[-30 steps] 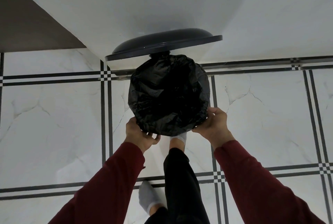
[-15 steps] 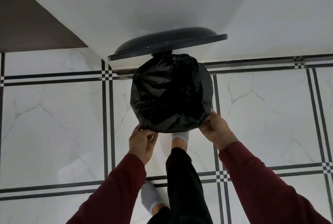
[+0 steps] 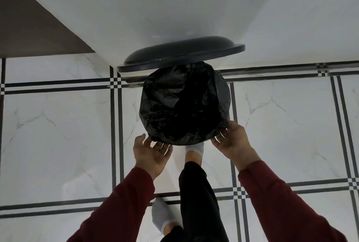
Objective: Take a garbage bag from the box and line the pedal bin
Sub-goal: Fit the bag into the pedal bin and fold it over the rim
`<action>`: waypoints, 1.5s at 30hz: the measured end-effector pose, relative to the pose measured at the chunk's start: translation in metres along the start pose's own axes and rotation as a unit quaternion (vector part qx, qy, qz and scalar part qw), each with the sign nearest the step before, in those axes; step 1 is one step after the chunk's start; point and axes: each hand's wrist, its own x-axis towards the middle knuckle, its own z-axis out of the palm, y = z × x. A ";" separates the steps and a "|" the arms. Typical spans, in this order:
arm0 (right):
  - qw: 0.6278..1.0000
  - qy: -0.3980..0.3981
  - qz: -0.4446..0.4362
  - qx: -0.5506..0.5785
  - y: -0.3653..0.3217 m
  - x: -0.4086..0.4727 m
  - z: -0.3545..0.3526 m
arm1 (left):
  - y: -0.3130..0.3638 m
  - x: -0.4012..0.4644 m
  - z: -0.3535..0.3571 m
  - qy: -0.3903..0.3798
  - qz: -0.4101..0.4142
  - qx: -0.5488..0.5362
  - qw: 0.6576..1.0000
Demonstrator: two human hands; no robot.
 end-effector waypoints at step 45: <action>0.999 -0.001 0.010 -0.035 -0.024 -0.001 0.043 | 0.021 -0.002 0.052 0.025 0.085 0.139 0.986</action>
